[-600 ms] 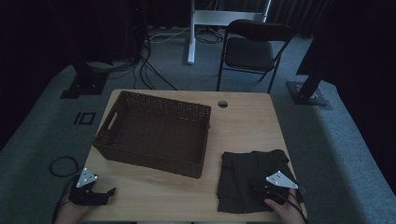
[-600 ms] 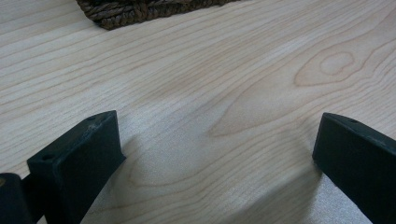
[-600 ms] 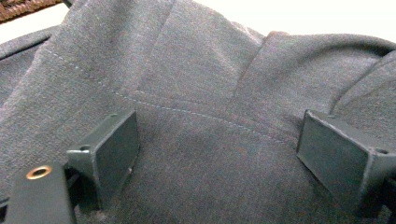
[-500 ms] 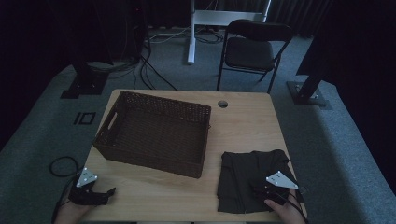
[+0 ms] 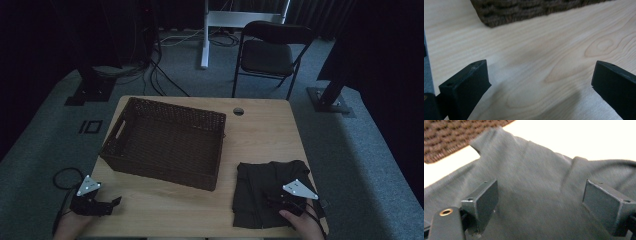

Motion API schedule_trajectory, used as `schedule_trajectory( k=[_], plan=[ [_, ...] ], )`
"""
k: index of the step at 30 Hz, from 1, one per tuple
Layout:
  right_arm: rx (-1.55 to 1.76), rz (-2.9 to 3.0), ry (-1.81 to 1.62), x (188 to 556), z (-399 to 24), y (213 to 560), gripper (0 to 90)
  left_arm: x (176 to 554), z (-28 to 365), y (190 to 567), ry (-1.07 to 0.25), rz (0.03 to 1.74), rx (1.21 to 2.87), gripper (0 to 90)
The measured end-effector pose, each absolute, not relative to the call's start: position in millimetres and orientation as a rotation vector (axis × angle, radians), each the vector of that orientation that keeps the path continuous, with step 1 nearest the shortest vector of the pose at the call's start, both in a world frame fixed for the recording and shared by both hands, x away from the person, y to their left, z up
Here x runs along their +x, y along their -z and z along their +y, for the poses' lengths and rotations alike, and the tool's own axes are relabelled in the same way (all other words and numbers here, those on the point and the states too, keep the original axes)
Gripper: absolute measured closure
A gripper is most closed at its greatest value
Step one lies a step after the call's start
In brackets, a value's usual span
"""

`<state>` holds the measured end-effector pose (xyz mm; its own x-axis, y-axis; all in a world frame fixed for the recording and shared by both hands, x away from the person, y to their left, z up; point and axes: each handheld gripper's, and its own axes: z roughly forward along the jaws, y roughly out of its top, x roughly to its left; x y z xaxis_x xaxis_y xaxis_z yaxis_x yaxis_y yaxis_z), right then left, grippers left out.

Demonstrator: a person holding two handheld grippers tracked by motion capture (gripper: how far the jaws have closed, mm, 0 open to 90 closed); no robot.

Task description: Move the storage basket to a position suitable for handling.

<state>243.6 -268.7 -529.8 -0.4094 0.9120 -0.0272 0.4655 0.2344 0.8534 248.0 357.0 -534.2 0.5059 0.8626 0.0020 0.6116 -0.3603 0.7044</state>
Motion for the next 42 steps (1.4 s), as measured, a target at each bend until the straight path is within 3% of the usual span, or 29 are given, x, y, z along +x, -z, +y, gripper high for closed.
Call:
schedule_trajectory(
  k=[19,42],
  plan=[
    [1.105,1.998,-1.229,277.3,-205.0,488.2,13.7,267.7,373.4,495.6,-0.522,1.169,2.041,1.6],
    [1.051,2.006,-1.324,299.1,-165.3,465.5,13.7,304.3,381.6,447.1,-0.544,1.087,1.932,1.6]
  ],
)
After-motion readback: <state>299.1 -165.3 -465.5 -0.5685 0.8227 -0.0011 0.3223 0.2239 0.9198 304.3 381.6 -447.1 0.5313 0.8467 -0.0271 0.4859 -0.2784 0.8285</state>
